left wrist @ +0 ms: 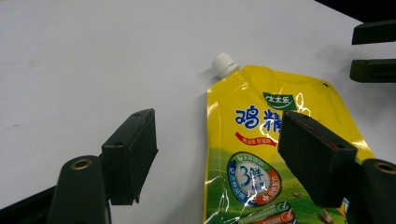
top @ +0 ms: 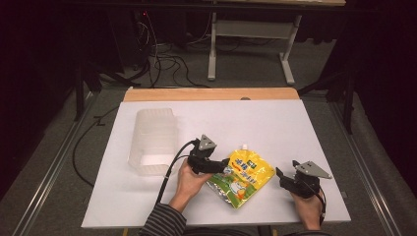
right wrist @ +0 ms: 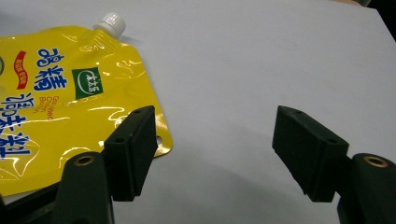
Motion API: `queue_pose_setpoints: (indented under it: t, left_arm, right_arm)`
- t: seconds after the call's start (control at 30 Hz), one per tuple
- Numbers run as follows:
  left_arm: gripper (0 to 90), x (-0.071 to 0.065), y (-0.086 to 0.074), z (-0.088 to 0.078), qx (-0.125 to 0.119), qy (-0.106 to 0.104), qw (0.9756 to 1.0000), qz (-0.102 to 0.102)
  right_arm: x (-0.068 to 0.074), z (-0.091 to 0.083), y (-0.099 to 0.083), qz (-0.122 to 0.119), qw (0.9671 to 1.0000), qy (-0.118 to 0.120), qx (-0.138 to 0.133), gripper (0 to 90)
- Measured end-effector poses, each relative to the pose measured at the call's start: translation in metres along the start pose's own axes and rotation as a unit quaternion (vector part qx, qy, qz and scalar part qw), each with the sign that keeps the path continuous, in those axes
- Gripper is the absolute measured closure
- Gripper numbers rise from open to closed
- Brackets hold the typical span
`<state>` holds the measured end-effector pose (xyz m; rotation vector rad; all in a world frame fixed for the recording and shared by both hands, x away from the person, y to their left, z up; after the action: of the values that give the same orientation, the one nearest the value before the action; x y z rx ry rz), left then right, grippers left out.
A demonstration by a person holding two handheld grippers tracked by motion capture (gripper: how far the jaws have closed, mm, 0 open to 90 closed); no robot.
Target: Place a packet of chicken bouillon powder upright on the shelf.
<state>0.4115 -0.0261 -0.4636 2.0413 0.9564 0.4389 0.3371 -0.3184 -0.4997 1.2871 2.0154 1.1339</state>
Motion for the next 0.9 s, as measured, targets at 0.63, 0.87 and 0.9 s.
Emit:
queue_pose_setpoints:
  t: [0.63,0.87,0.9]
  left_arm:
    - [29.3,-0.017,-0.005,0.037,0.079,-0.015,0.9959,0.042]
    - [31.2,-0.019,-0.01,0.045,0.104,-0.012,0.993,0.054]
    - [31.3,-0.019,-0.01,0.047,0.106,-0.012,0.9928,0.055]
  right_arm:
    - [0.0,0.0,0.0,0.003,1.0,0.0,0.0,31.2]
    - [-0.001,-0.001,0.0,0.005,1.0,0.0,-0.001,31.1]
    - [-0.001,-0.001,0.0,0.004,1.0,0.0,-0.001,31.1]
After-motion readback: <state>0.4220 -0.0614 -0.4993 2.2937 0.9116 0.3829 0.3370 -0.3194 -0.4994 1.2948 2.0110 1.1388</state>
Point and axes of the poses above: each handheld gripper's, and its own axes: z roughly forward along the jaws, y roughly out of its top, x roughly to its left, the point moved 4 cm from there along z, roughly forward along the jaws, and after that the axes turned 12 degrees about y, right-handed, at the moved point
